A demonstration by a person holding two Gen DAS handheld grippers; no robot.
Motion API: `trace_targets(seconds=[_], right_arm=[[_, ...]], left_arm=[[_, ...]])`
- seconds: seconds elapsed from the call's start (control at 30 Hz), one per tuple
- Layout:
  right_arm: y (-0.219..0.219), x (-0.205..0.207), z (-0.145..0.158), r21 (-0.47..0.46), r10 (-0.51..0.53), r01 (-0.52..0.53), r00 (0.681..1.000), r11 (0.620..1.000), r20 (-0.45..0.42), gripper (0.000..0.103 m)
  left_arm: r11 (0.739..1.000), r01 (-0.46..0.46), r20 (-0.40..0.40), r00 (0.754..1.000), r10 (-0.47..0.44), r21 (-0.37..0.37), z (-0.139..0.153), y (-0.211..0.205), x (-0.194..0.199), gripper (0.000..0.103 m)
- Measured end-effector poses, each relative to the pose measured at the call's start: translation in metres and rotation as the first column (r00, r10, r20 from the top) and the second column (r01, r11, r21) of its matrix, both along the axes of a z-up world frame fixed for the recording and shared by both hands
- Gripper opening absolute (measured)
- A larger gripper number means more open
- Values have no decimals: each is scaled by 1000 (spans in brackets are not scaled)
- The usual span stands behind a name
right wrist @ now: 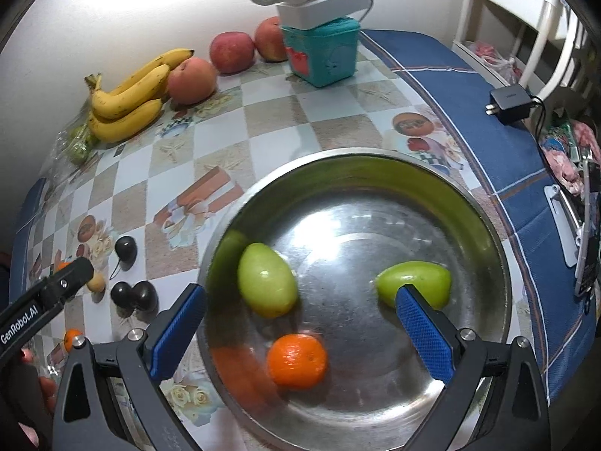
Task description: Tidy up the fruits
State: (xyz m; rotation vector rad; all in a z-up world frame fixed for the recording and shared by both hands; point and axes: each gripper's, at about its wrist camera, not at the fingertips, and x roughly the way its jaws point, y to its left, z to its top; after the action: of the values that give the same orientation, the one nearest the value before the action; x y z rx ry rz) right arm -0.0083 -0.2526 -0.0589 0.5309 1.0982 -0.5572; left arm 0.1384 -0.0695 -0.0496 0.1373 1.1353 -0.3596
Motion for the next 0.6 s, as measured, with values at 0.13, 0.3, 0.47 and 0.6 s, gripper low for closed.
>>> trace_targets(seconds=[0.13, 0.3, 0.47, 0.6], right_arm=[[9, 6, 4, 1, 38, -38, 999, 999, 17, 101], [22, 16, 10, -6, 85, -85, 996, 996, 41, 101], [35, 26, 12, -6, 124, -124, 991, 992, 45, 101], [49, 35, 11, 6, 161, -162, 986, 987, 45, 101]], left_arm=[[1000, -22, 52, 998, 22, 2, 8, 7, 1, 103], [996, -51, 59, 997, 55, -73, 18, 21, 5, 103], [985, -119, 7, 993, 121, -121, 23, 40, 12, 103], [983, -168, 47, 984, 172, -80, 28, 57, 13, 103]])
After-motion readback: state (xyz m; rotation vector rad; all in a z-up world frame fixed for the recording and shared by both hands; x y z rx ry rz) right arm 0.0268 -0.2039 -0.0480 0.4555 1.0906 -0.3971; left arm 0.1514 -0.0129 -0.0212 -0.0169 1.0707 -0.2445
